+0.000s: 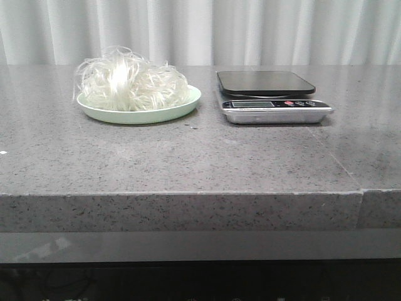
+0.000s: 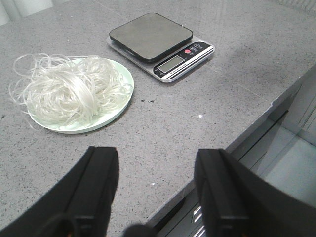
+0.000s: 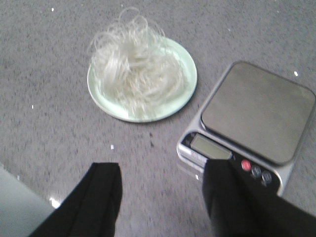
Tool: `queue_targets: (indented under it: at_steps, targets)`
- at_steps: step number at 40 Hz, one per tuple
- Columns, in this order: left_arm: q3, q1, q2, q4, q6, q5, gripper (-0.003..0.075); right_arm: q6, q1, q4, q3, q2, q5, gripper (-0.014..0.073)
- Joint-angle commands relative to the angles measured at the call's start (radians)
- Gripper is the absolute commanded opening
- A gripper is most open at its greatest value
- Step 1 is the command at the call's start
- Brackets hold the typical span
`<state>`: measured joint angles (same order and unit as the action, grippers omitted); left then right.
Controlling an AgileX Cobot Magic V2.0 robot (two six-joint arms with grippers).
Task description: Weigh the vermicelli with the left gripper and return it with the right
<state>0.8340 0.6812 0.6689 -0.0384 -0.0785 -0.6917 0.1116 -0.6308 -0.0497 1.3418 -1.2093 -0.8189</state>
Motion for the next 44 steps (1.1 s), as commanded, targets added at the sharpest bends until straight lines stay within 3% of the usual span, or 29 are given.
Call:
queue_targets:
  at_steps: [1, 20, 34, 39, 44]
  targets:
    - [0.027, 0.005, -0.002, -0.005, 0.013, 0.07, 0.044, 0.002, 0.001, -0.017, -0.078, 0.124, 0.074, 0.0488]
    - [0.027, 0.005, -0.002, -0.005, 0.013, 0.07, 0.044, 0.002, 0.001, -0.017, -0.467, 0.579, 0.046, 0.0488]
    - [0.027, 0.005, -0.002, -0.005, 0.013, 0.07, 0.044, 0.002, 0.001, -0.017, -0.562, 0.754, 0.044, 0.048]
    - [0.027, 0.005, -0.002, -0.005, 0.013, 0.068, 0.0427, 0.002, 0.001, -0.017, -0.562, 0.752, 0.044, 0.0414]
    - [0.027, 0.005, -0.002, -0.005, 0.013, 0.068, 0.0335, 0.002, 0.001, -0.017, -0.562, 0.752, 0.044, 0.0304]
